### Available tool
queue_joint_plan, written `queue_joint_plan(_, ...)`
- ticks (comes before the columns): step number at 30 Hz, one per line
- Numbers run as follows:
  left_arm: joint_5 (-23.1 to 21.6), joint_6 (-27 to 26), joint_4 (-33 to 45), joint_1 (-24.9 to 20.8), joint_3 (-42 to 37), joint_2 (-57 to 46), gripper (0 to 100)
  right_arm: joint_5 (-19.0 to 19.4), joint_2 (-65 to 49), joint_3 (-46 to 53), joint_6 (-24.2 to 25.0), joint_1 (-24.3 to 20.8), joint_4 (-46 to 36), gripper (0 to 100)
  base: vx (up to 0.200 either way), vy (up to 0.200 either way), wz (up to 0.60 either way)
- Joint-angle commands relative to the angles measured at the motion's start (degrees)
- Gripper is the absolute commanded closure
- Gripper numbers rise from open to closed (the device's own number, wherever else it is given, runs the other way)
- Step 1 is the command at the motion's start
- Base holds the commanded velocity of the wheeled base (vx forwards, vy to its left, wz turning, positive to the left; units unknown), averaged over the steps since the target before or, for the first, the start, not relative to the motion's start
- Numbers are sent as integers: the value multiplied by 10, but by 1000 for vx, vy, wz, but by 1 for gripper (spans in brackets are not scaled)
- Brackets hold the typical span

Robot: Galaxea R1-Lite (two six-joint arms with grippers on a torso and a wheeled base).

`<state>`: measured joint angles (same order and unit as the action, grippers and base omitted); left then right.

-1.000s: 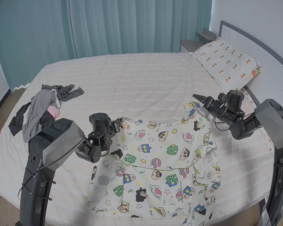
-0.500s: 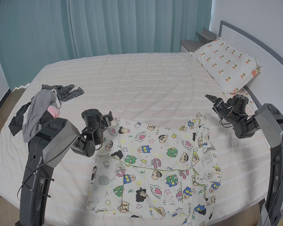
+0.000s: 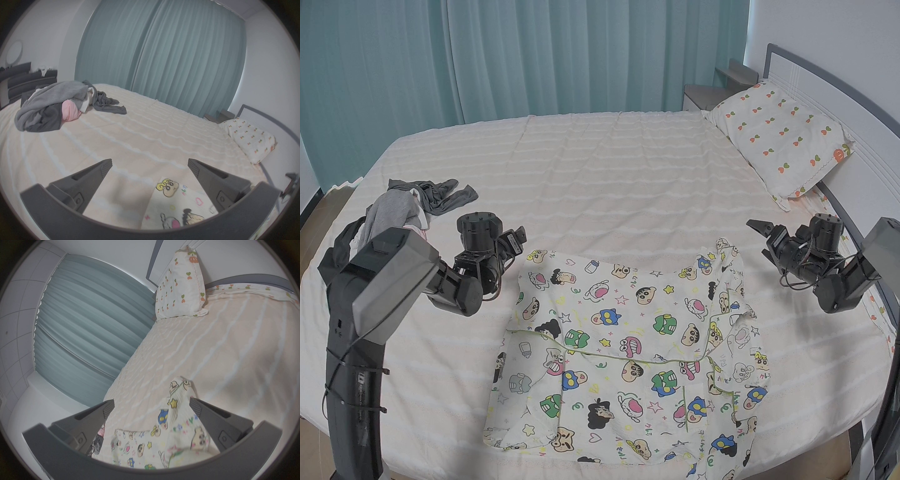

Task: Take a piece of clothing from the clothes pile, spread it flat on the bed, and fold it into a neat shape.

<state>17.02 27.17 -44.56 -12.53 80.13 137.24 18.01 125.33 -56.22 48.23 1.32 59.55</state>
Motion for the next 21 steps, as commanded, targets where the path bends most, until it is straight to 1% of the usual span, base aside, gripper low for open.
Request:
queue_joint_plan(1,-95,147,48,-57,-306,-282,0,19,-249,333,1,-3,152,0,0,0,0)
queue_joint_plan(3,-99,176,48,-91,-383,-327,0,22,-288,388,4,1,188,0,0,0,0)
queue_joint_plan(4,-99,180,48,-96,-392,-333,0,22,-293,393,4,1,190,0,0,0,0)
queue_joint_plan(5,-99,209,47,-125,-437,-358,0,22,-312,419,5,3,201,0,0,0,0)
queue_joint_plan(8,-98,268,49,-178,-511,-389,0,25,-344,453,6,2,206,0,0,0,0)
queue_joint_plan(12,-98,329,49,-213,-569,-392,0,33,-369,459,12,-2,209,0,0,0,0)
queue_joint_plan(13,-98,329,49,-213,-569,-392,0,33,-369,459,12,-2,209,0,0,0,0)
queue_joint_plan(14,-98,350,49,-228,-595,-390,0,34,-382,462,13,0,208,0,0,0,0)
queue_joint_plan(15,-98,351,49,-229,-597,-390,0,34,-383,463,13,0,208,0,0,0,0)
queue_joint_plan(16,-100,362,47,-243,-626,-385,0,34,-396,463,12,0,208,0,0,0,0)
queue_joint_plan(17,-100,365,47,-248,-633,-381,0,34,-399,463,12,0,208,0,0,0,0)
queue_joint_plan(20,-99,405,46,-269,-641,-366,0,47,-404,465,12,0,208,0,0,0,0)
queue_joint_plan(21,-99,405,46,-269,-641,-366,0,47,-404,465,12,0,208,0,0,0,0)
